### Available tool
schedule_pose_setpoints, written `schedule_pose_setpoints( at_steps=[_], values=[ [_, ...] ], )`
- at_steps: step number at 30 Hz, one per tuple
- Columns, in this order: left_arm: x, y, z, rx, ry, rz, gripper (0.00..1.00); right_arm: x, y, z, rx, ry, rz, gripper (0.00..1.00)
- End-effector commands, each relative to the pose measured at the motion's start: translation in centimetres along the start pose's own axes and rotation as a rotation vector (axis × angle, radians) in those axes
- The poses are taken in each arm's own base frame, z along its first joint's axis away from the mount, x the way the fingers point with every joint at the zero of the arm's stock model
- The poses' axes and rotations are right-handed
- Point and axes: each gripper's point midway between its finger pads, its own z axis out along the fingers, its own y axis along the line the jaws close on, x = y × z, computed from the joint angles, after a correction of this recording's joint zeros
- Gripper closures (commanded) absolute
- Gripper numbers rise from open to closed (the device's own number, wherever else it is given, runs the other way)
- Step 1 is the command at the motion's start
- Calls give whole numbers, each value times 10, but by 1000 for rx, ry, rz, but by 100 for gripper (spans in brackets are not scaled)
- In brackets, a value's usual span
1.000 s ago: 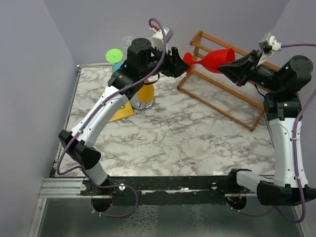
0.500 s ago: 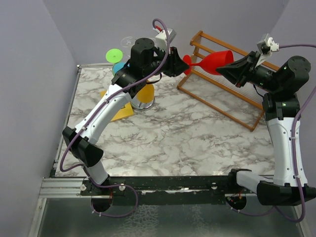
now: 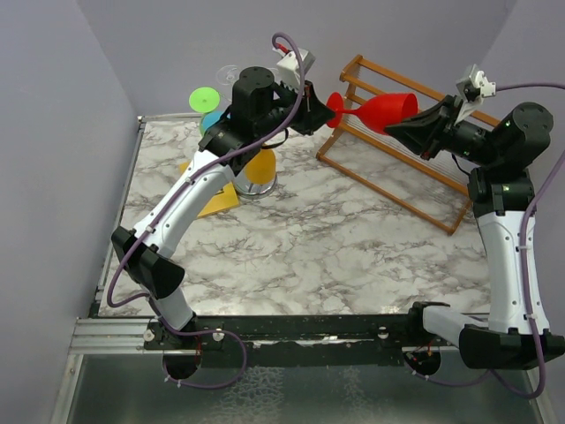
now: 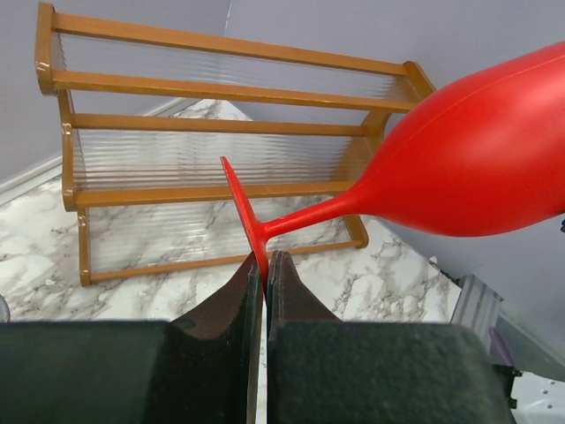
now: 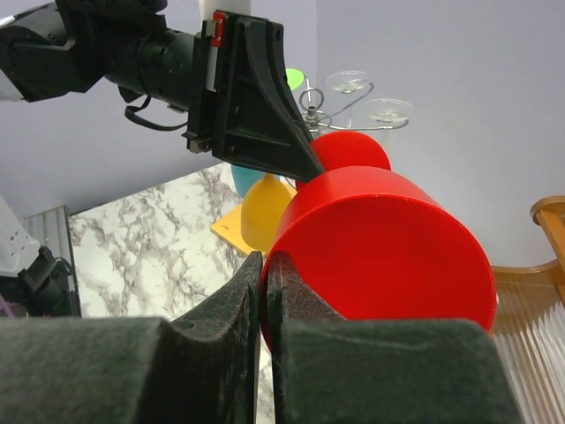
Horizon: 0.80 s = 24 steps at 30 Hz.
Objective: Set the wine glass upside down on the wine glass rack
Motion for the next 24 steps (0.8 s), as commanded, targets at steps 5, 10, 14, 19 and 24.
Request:
schedule_pose_setpoints(
  at_steps=[5,10,14,19,24],
  values=[
    [-16,3,-18,-20,-46,150,100,6,7,-2,-40,7,-22,73],
    [-28,17,-29,-71,-70,197,100,9,5,-3,-37,18,-33,56],
    [-39,31,-40,-118,-90,241,100,11,4,-4,-31,38,-53,48],
    [-56,54,-58,-203,-122,306,100,22,-3,-7,13,70,-96,41],
    [-77,61,-73,-282,-151,430,100,36,-12,-9,39,109,-132,33]
  ],
)
